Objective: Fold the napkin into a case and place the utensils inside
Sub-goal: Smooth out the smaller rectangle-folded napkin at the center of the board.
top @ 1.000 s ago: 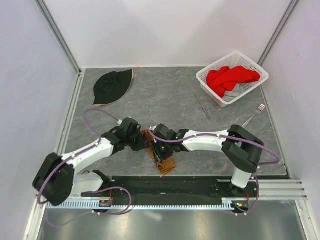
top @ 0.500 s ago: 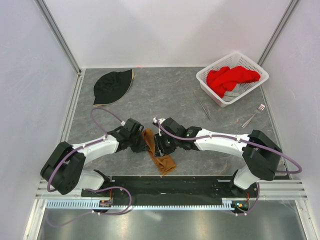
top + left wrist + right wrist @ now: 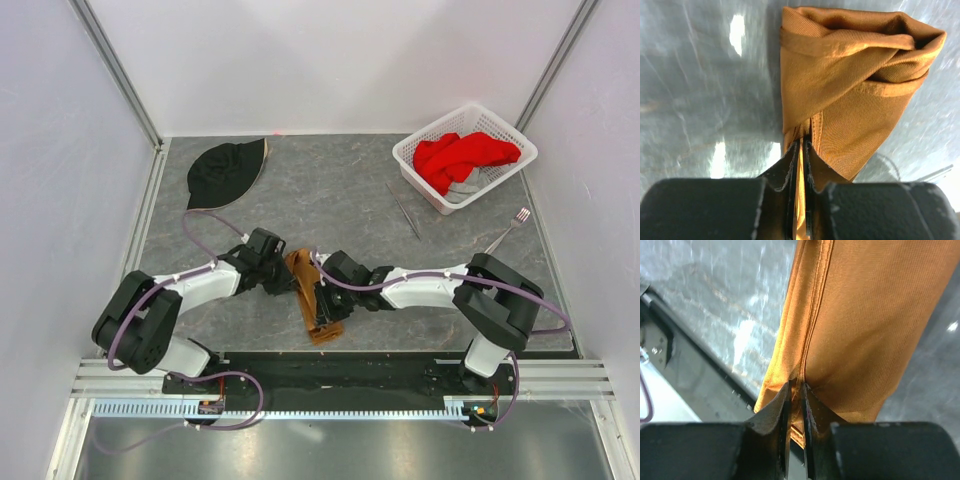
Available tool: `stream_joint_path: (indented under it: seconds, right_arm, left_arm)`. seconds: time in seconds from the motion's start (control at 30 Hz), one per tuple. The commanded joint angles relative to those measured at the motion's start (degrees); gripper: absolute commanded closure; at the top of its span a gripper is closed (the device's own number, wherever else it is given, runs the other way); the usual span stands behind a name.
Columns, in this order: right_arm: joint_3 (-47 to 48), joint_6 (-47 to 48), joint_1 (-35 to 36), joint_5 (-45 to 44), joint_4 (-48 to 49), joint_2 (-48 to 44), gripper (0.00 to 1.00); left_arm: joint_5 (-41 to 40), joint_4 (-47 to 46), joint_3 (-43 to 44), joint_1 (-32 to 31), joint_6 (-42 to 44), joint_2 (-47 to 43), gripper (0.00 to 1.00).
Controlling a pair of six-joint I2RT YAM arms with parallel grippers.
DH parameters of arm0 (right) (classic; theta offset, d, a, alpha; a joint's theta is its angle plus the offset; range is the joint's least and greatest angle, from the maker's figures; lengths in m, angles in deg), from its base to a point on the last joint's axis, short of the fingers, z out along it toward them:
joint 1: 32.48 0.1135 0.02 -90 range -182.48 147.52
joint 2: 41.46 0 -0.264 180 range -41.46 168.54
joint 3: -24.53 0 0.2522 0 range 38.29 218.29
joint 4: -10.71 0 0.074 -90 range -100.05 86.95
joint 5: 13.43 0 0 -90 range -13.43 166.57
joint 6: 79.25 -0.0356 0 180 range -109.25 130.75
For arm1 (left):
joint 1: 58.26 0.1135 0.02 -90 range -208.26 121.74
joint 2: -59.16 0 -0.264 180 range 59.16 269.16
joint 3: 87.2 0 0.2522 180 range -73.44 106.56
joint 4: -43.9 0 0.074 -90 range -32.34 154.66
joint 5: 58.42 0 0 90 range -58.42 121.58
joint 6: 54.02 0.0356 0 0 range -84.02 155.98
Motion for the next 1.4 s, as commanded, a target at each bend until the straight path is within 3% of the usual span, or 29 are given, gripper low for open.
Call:
stream_joint_path:
  seconds: [0.0, 0.2, 0.33, 0.5, 0.6, 1.37]
  right_arm:
    - [3.63, 7.98, -1.33, -9.81, -6.9, 2.76, 0.8]
    - [8.12, 12.55, -1.86, -9.91, -11.74, 1.27, 0.8]
    - [10.23, 13.79, -2.21, -9.99, -14.11, -0.66, 0.72]
    - [13.13, 14.32, -2.65, -9.38, -16.4, -2.24, 0.6]
    - [14.01, 13.53, -2.65, -8.33, -16.84, -2.69, 0.58]
    - [7.69, 11.32, -2.74, -6.04, -10.51, 0.12, 0.62]
  left_arm:
    - [-2.58, 0.96, 2.61, 1.58, 5.07, 0.49, 0.89]
    - [-2.23, 4.91, 3.93, 1.67, 5.95, -8.89, 0.82]
    - [-3.98, 7.99, 6.99, 2.72, 6.47, -10.93, 0.76]
    - [-3.81, 9.31, 10.78, 9.57, 9.37, -7.08, 0.76]
    - [-2.67, 8.7, 13.68, 11.69, 11.31, -2.34, 0.8]
    - [3.74, -0.8, 17.37, 12.22, 9.73, 14.37, 0.85]
